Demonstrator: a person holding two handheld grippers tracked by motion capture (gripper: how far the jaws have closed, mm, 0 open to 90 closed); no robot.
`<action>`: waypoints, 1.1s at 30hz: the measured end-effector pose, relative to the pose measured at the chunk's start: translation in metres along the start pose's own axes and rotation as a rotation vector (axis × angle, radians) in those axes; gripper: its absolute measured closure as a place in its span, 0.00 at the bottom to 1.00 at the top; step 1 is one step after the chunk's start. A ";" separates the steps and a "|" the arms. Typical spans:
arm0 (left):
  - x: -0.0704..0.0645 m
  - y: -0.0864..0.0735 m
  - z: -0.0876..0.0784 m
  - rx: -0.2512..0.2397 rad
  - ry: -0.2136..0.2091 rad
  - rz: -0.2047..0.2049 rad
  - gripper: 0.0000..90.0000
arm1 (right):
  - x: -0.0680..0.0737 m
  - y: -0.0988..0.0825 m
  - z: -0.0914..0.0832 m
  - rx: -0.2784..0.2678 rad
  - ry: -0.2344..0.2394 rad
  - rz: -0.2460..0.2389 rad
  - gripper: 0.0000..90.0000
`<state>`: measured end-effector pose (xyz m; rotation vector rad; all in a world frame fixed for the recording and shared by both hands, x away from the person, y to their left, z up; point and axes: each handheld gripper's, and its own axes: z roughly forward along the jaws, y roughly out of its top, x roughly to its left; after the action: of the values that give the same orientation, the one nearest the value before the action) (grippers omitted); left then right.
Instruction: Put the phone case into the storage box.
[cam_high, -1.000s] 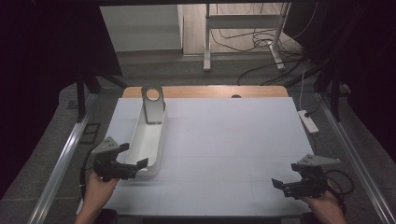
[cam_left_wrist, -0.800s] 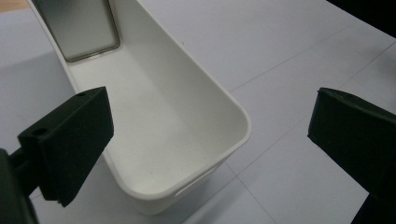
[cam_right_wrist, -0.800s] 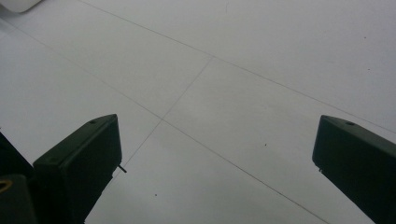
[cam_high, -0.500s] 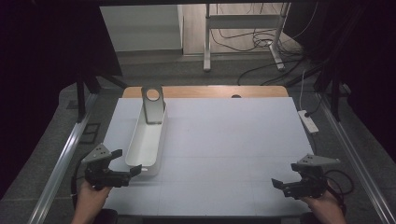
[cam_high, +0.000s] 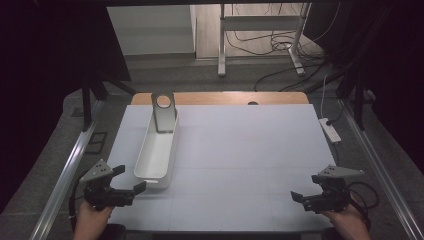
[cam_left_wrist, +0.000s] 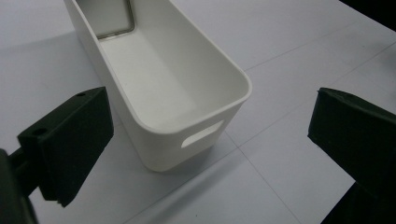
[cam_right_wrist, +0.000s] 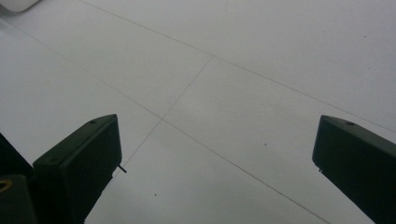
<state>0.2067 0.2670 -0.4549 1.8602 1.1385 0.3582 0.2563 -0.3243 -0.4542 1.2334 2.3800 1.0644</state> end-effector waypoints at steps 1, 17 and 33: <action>-0.001 -0.001 0.000 0.001 0.000 -0.001 0.01 | 0.000 0.000 0.000 0.001 0.000 0.002 0.02; -0.007 -0.015 -0.008 0.016 0.040 0.004 0.01 | 0.000 0.000 0.000 0.002 -0.003 0.004 0.02; -0.013 -0.024 -0.007 0.058 0.069 0.007 0.00 | 0.000 0.000 0.000 0.002 -0.004 0.005 0.02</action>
<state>0.1822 0.2643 -0.4681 1.9157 1.2010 0.3998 0.2563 -0.3241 -0.4542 1.2421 2.3766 1.0601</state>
